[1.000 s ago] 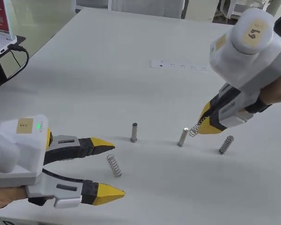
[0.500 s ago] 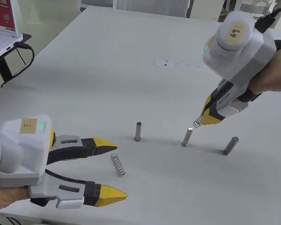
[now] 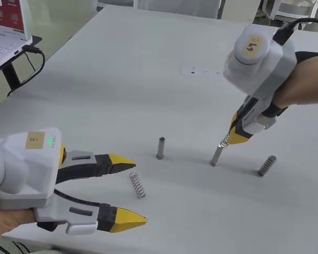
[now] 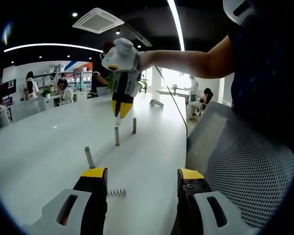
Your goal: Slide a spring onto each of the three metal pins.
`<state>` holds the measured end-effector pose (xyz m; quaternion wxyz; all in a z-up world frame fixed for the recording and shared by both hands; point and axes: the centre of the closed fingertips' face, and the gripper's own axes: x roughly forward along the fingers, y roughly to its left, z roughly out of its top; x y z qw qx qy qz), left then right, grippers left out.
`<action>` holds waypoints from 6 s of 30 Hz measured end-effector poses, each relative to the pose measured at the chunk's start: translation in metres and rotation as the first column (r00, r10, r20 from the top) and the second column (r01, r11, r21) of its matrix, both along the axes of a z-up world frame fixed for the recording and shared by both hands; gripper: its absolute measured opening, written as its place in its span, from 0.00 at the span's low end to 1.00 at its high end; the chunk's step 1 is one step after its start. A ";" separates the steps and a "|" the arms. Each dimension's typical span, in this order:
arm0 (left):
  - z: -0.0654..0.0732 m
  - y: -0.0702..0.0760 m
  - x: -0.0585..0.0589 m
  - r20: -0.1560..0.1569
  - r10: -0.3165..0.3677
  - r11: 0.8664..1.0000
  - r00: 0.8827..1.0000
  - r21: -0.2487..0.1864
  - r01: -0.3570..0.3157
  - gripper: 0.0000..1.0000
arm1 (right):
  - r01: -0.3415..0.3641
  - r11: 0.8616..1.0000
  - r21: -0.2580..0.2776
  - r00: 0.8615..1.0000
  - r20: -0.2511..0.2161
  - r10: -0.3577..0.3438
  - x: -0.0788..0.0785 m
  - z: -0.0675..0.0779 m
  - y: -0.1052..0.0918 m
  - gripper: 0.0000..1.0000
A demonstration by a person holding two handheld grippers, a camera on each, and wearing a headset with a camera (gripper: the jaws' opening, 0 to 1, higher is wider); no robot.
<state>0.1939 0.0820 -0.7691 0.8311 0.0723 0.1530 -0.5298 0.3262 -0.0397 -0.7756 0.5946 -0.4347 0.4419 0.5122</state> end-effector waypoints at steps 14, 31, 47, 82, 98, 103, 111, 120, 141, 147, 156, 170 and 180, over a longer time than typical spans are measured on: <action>-0.002 0.002 0.000 -0.007 0.004 1.000 1.000 0.003 -0.004 0.51 | -0.010 1.000 -0.017 1.000 -0.016 0.010 0.001 -0.008 0.003 0.08; -0.002 0.006 0.001 -0.008 0.013 1.000 1.000 0.005 -0.013 0.50 | -0.029 0.996 -0.087 0.999 -0.032 0.026 0.000 -0.035 0.006 0.08; -0.002 0.007 0.001 -0.008 0.019 1.000 1.000 0.005 -0.019 0.49 | -0.037 0.993 -0.113 0.998 -0.048 0.032 -0.004 -0.059 0.009 0.08; -0.001 0.005 0.001 -0.004 0.015 1.000 1.000 0.006 -0.015 0.50 | 0.024 1.000 -0.017 1.000 -0.018 -0.024 -0.012 -0.053 -0.009 0.18; 0.000 0.010 -0.001 0.001 0.025 1.000 1.000 0.010 -0.025 0.50 | 0.066 0.997 0.043 0.997 -0.039 -0.064 -0.044 -0.050 -0.011 0.19; 0.002 0.010 -0.002 0.005 0.026 1.000 1.000 0.009 -0.026 0.50 | 0.073 0.995 0.074 0.996 -0.049 -0.069 -0.056 -0.050 -0.005 0.20; 0.002 0.010 -0.004 0.005 0.023 1.000 1.000 0.010 -0.023 0.50 | 0.061 0.993 0.104 0.997 -0.055 -0.056 -0.070 -0.048 0.011 0.20; 0.004 0.014 -0.006 0.011 0.034 0.999 0.999 0.010 -0.034 0.50 | 0.041 0.986 0.160 0.997 -0.066 -0.031 -0.084 -0.047 0.043 0.21; 0.004 0.024 -0.010 0.013 0.060 0.998 0.998 0.008 -0.060 0.49 | 0.044 0.965 0.259 0.997 -0.077 -0.025 -0.097 -0.051 0.120 0.22; 0.004 0.026 -0.010 0.012 0.068 0.998 0.998 0.004 -0.069 0.49 | 0.074 0.959 0.273 0.996 -0.076 -0.055 -0.099 -0.060 0.137 0.21; 0.003 0.031 -0.012 0.010 0.074 0.997 0.997 0.009 -0.074 0.48 | 0.160 0.947 0.277 0.987 -0.075 -0.145 -0.095 -0.074 0.147 0.22; 0.003 0.035 -0.012 0.013 0.081 0.997 0.997 0.007 -0.081 0.48 | 0.203 0.944 0.260 0.979 -0.043 -0.199 -0.090 -0.083 0.153 0.20; 0.001 0.037 -0.012 0.010 0.085 0.996 0.996 0.012 -0.085 0.47 | 0.153 0.964 0.216 0.987 0.016 -0.160 -0.082 -0.084 0.142 0.15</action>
